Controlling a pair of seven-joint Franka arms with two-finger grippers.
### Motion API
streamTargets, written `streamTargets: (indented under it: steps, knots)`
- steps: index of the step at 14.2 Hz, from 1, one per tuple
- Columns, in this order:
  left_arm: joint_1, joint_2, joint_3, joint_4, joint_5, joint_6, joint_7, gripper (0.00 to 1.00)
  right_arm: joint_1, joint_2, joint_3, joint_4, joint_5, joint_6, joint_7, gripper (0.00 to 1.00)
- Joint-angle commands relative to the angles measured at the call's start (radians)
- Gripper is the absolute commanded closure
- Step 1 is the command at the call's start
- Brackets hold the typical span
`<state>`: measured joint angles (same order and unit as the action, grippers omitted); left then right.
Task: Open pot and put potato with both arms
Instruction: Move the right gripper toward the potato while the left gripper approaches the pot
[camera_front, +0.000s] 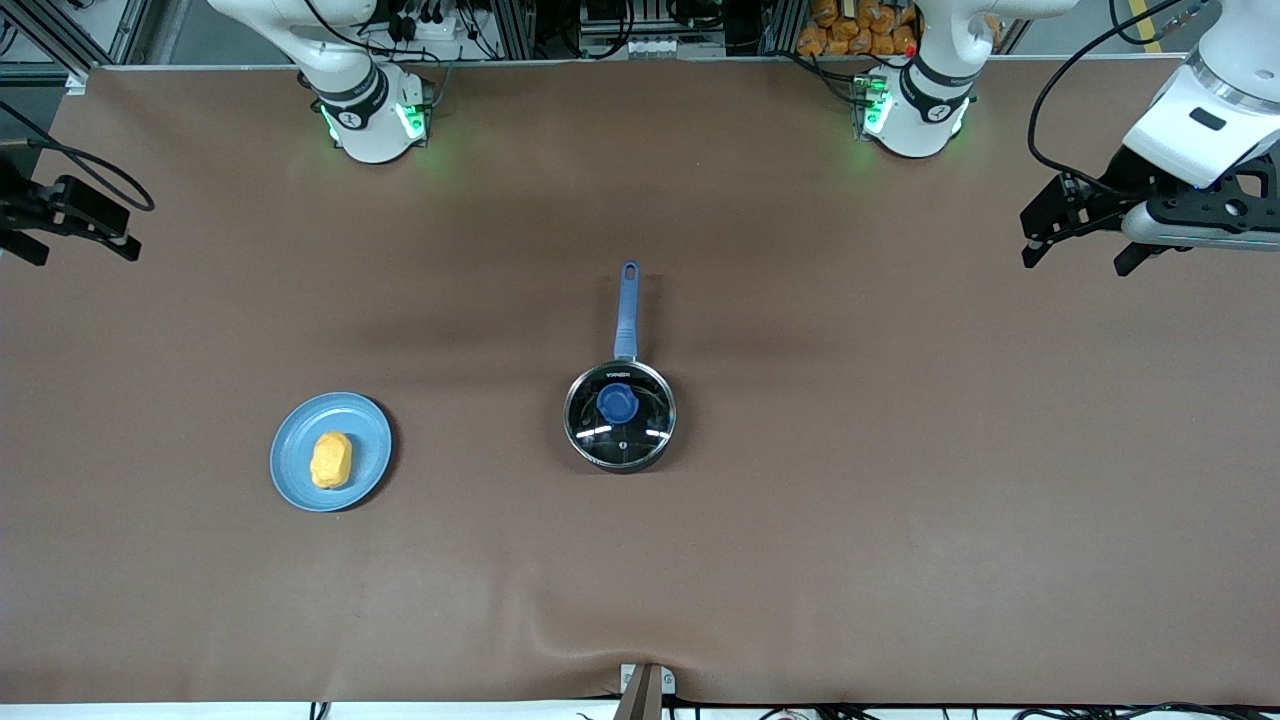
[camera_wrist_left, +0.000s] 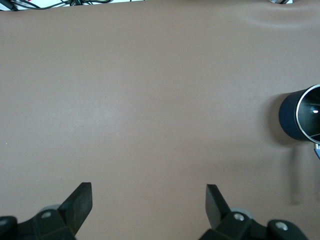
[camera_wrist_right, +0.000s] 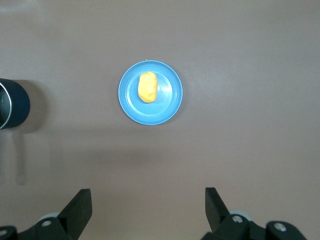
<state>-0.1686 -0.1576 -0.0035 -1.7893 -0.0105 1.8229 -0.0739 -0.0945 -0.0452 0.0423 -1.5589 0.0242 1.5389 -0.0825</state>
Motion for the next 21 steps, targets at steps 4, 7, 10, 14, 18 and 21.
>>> streamTargets:
  steps: [4,7,10,14,18,21]
  knots:
    - [0.011,-0.028,-0.013,-0.015,0.027,-0.010,0.006,0.00,-0.011,-0.021,0.016,-0.018,-0.009,-0.002,0.006,0.00]
    - [0.011,-0.028,-0.013,-0.015,0.026,-0.010,0.008,0.00,-0.005,-0.004,0.016,-0.020,-0.009,0.021,0.007,0.00]
    - [0.008,-0.030,-0.013,-0.015,0.026,-0.010,0.008,0.00,0.015,0.040,0.017,-0.072,-0.009,0.105,0.009,0.00]
    - [-0.009,-0.007,-0.013,0.004,0.024,-0.004,0.011,0.00,0.029,0.169,0.019,-0.082,0.000,0.203,0.010,0.00]
    - [-0.144,0.116,-0.013,0.072,0.026,0.024,-0.004,0.00,0.033,0.310,0.021,-0.082,0.003,0.323,0.010,0.00]
    - [-0.293,0.268,-0.007,0.160,0.023,0.042,-0.105,0.00,0.036,0.439,0.021,-0.082,0.016,0.441,0.033,0.00]
